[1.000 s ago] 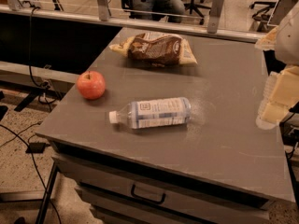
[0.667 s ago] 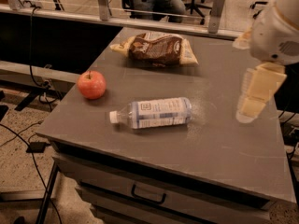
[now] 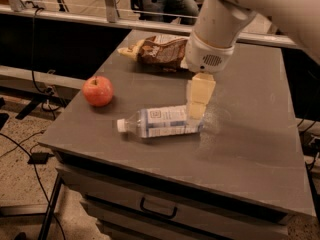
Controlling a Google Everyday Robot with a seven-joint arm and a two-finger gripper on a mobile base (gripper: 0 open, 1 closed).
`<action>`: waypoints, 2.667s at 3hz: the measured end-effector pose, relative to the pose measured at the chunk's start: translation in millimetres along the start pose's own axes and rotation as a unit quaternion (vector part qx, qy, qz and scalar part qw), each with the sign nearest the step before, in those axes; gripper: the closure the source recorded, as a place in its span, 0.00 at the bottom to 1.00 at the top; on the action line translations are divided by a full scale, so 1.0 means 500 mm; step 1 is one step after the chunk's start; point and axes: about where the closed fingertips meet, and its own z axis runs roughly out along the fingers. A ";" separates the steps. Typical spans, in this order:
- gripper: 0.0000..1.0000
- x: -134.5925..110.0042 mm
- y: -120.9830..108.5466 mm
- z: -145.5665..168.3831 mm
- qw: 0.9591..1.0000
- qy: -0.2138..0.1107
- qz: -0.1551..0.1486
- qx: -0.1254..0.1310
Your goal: Place blue plastic bottle upright
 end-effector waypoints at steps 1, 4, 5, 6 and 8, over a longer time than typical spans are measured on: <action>0.00 -0.060 -0.017 0.057 1.000 0.004 -0.011 -0.015; 0.00 -0.123 0.031 0.079 0.999 -0.031 -0.039 -0.017; 0.00 -0.139 0.048 0.086 0.998 -0.031 -0.048 -0.019; 0.00 -0.139 0.045 0.095 0.999 -0.021 -0.046 -0.021; 0.00 -0.156 0.044 0.124 0.999 0.028 -0.031 -0.011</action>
Offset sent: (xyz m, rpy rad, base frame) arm 0.0100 0.0333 -0.0190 -0.0085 0.0223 0.0272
